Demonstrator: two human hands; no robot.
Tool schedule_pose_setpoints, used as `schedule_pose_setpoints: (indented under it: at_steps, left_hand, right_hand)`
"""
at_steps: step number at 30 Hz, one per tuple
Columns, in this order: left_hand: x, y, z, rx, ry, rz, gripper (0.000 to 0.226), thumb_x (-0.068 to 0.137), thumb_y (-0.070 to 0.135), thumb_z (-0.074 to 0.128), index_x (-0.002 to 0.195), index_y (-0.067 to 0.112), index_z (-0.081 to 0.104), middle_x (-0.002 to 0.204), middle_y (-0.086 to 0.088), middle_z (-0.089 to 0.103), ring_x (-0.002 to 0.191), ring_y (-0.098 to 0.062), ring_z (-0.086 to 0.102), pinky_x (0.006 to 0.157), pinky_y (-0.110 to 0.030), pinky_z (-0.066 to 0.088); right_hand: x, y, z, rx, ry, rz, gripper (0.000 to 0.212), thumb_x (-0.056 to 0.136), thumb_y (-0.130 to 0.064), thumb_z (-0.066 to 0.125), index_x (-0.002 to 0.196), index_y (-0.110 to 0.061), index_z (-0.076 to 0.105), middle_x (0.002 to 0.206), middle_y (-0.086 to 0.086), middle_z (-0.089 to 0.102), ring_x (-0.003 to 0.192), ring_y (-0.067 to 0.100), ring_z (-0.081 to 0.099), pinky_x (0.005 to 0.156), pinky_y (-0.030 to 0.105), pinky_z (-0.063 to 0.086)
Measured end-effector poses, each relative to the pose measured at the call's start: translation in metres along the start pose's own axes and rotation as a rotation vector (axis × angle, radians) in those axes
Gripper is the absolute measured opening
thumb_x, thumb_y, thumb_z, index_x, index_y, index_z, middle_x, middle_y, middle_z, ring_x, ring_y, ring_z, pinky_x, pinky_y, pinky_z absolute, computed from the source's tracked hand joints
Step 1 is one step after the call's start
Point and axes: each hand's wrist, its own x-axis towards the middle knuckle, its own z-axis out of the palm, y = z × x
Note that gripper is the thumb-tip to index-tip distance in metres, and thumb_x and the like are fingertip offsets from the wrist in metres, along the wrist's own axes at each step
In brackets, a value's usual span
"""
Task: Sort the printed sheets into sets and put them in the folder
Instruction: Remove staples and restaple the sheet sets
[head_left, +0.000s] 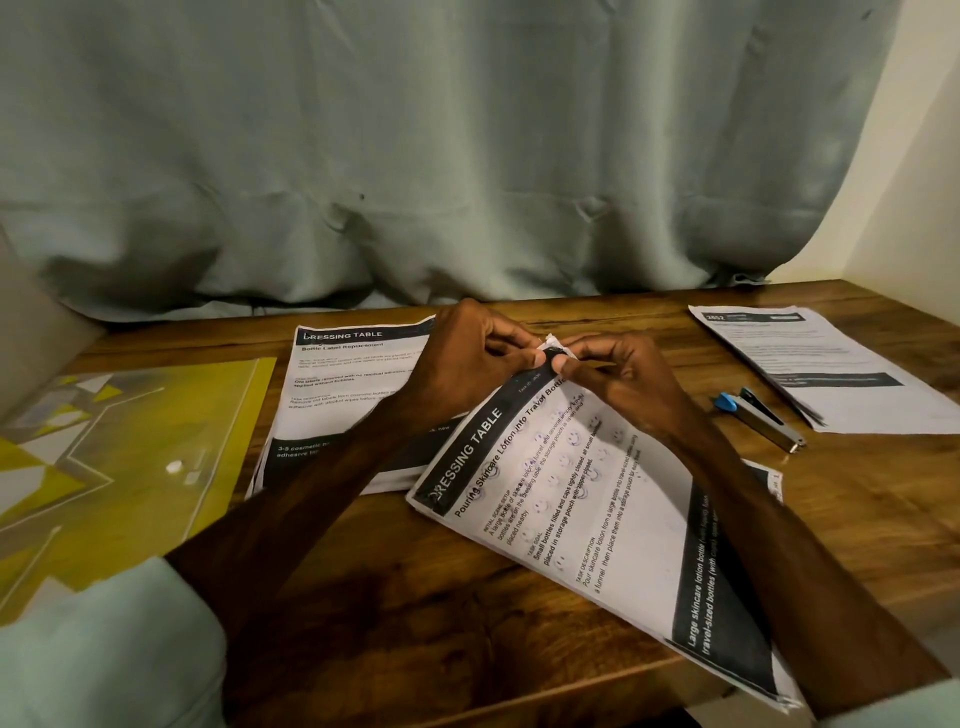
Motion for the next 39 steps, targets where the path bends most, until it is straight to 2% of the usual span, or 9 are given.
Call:
schedule_pose_setpoints:
  at_steps: [7, 11, 14, 16, 20, 25, 29, 31, 39]
  left_hand:
    - [-0.001, 0.001, 0.0, 0.012, 0.01, -0.008, 0.015, 0.083, 0.015, 0.083, 0.097, 0.014, 0.081, 0.088, 0.008, 0.077, 0.069, 0.004, 0.07, 0.061, -0.007, 0.05]
    - [0.0, 0.001, 0.0, 0.024, 0.007, 0.001, 0.014, 0.083, 0.016, 0.083, 0.097, 0.014, 0.081, 0.087, 0.01, 0.077, 0.07, 0.003, 0.07, 0.062, -0.007, 0.05]
    - [-0.001, 0.001, 0.0, 0.018, 0.021, 0.006, 0.013, 0.082, 0.016, 0.084, 0.095, 0.015, 0.081, 0.086, 0.009, 0.077, 0.071, 0.002, 0.071, 0.063, -0.009, 0.052]
    - [-0.001, 0.001, -0.001, 0.015, 0.03, 0.003, 0.013, 0.082, 0.016, 0.084, 0.094, 0.017, 0.082, 0.086, 0.012, 0.077, 0.071, 0.001, 0.071, 0.064, -0.01, 0.054]
    - [0.0, 0.002, -0.001, 0.023, 0.02, 0.001, 0.015, 0.083, 0.016, 0.084, 0.097, 0.016, 0.081, 0.086, 0.012, 0.076, 0.069, 0.007, 0.068, 0.061, -0.006, 0.049]
    - [0.0, 0.001, -0.002, 0.02, 0.02, 0.004, 0.015, 0.083, 0.015, 0.083, 0.097, 0.014, 0.081, 0.088, 0.005, 0.078, 0.07, 0.006, 0.069, 0.062, -0.006, 0.05]
    - [0.0, 0.001, -0.002, 0.015, 0.02, 0.012, 0.015, 0.083, 0.015, 0.083, 0.098, 0.014, 0.081, 0.089, 0.005, 0.078, 0.073, 0.005, 0.07, 0.065, -0.008, 0.052]
    - [0.0, 0.0, -0.001, 0.007, 0.02, 0.018, 0.014, 0.083, 0.015, 0.082, 0.097, 0.014, 0.081, 0.089, 0.006, 0.078, 0.073, 0.004, 0.071, 0.066, -0.01, 0.054]
    - [0.001, -0.004, 0.0, 0.006, 0.024, 0.032, 0.016, 0.084, 0.017, 0.082, 0.099, 0.016, 0.08, 0.091, 0.009, 0.077, 0.074, 0.004, 0.071, 0.069, -0.015, 0.057]
  right_hand:
    - [0.001, 0.003, 0.0, 0.005, -0.007, 0.039, 0.014, 0.098, -0.007, 0.062, 0.104, -0.005, 0.074, 0.099, -0.002, 0.077, 0.092, 0.011, 0.073, 0.076, 0.019, 0.055]
    - [0.001, 0.002, 0.001, -0.038, -0.044, 0.045, 0.016, 0.101, -0.011, 0.058, 0.101, -0.013, 0.074, 0.097, -0.004, 0.077, 0.092, 0.012, 0.072, 0.074, 0.02, 0.054]
    - [-0.001, -0.003, 0.003, -0.058, -0.05, 0.033, 0.022, 0.102, -0.012, 0.057, 0.096, -0.027, 0.072, 0.095, -0.016, 0.076, 0.091, 0.008, 0.071, 0.073, 0.017, 0.053]
    - [-0.002, -0.007, 0.005, -0.064, -0.02, 0.001, 0.025, 0.1, -0.008, 0.06, 0.094, -0.029, 0.072, 0.092, -0.022, 0.075, 0.089, 0.004, 0.071, 0.073, 0.014, 0.052]
    - [0.0, -0.004, 0.005, 0.002, 0.117, 0.006, 0.011, 0.09, -0.006, 0.072, 0.101, -0.006, 0.074, 0.103, -0.008, 0.076, 0.093, 0.008, 0.073, 0.08, 0.019, 0.057]
    - [0.0, -0.004, 0.004, 0.003, 0.128, 0.053, 0.027, 0.09, -0.013, 0.075, 0.116, -0.015, 0.068, 0.112, -0.005, 0.073, 0.105, 0.008, 0.069, 0.087, 0.022, 0.056]
    - [-0.001, -0.006, 0.007, -0.047, -0.009, 0.042, 0.015, 0.102, -0.018, 0.059, 0.112, -0.024, 0.069, 0.105, -0.005, 0.075, 0.1, 0.012, 0.071, 0.082, 0.029, 0.059]
    - [-0.003, -0.007, 0.01, -0.048, -0.056, 0.051, 0.019, 0.106, -0.017, 0.051, 0.107, -0.026, 0.067, 0.099, -0.003, 0.075, 0.094, 0.012, 0.072, 0.077, 0.027, 0.057]
    - [-0.004, -0.003, 0.012, -0.114, -0.101, 0.057, 0.021, 0.108, -0.014, 0.044, 0.115, -0.013, 0.064, 0.098, 0.007, 0.073, 0.09, 0.017, 0.069, 0.077, 0.026, 0.055]
